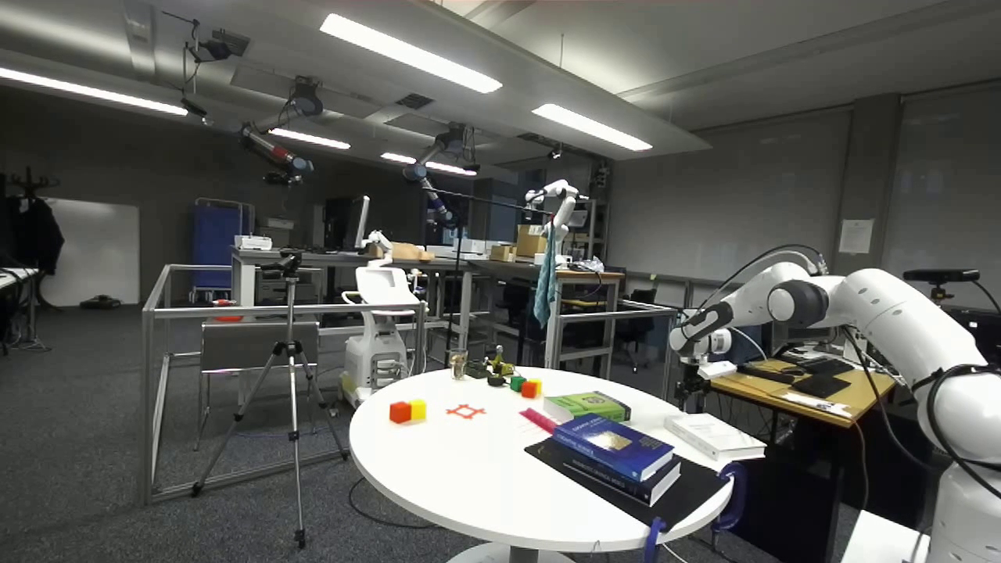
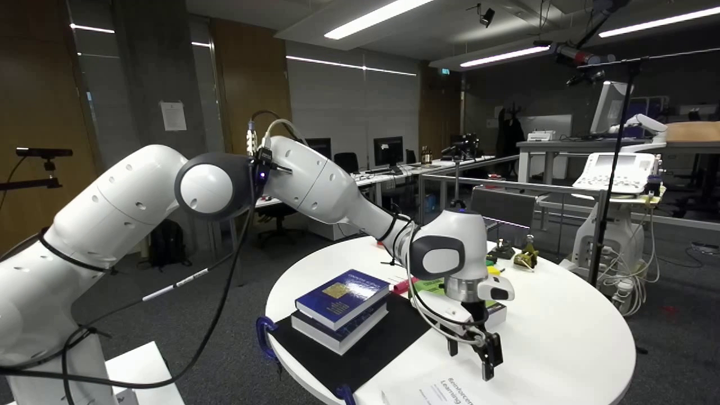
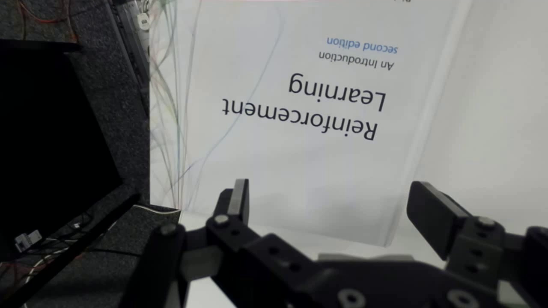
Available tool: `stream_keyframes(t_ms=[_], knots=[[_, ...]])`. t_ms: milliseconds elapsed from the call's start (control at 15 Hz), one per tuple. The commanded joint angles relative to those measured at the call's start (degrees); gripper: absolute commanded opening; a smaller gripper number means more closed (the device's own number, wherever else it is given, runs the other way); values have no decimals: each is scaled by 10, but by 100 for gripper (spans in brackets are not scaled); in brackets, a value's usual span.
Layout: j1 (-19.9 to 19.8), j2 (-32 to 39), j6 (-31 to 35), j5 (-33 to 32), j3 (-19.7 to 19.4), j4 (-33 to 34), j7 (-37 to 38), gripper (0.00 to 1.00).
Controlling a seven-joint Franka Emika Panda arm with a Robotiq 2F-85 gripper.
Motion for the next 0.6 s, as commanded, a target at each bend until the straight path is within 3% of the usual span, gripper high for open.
stream_keyframes(t_ms=[0,267,533], knots=[[-50,-91,-4,37,33,-93,-98,100],[-97,-150,-4,74,39,-166,-178,100],[-159,-172,-34,131,52,-189,-249,100]])
